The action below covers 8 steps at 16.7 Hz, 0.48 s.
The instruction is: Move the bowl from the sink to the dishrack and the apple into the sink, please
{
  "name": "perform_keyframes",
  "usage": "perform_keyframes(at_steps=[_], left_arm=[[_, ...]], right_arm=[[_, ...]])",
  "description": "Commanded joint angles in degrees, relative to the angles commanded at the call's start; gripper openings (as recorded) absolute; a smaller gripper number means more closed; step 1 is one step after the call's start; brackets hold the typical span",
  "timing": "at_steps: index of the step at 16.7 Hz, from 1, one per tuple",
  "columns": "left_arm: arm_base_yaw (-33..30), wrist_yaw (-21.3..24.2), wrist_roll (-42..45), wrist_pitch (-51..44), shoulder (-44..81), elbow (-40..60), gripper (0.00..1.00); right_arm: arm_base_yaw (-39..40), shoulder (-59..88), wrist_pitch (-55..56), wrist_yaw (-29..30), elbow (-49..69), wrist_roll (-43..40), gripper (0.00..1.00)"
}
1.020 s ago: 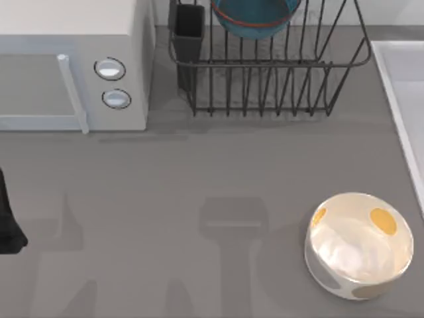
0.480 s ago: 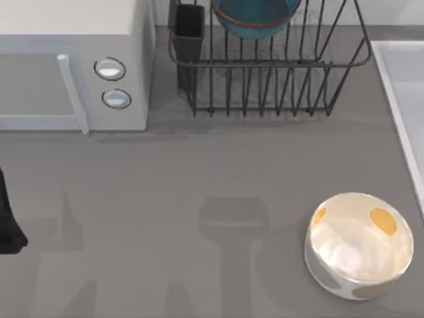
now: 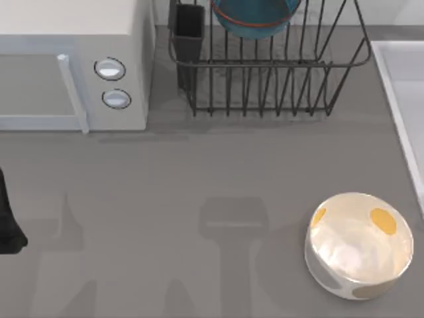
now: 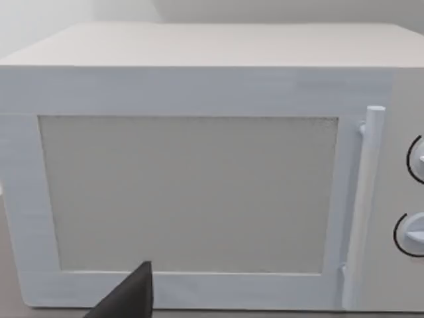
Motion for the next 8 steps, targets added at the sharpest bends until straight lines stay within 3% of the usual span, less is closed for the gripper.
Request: perform_keyframes(at_steps=[4,8], left_arm=[[0.00,0.00,0.00,0.00,0.00,0.00,1.00],[0.00,0.00,0.00,0.00,0.00,0.00,1.00]], right_arm=[[3.66,-14.38,-12.86,3.44,-4.21,0.20,1.00],[8.80,-38.17,-29.35,8.21,-8.33,-0.19,1.00]])
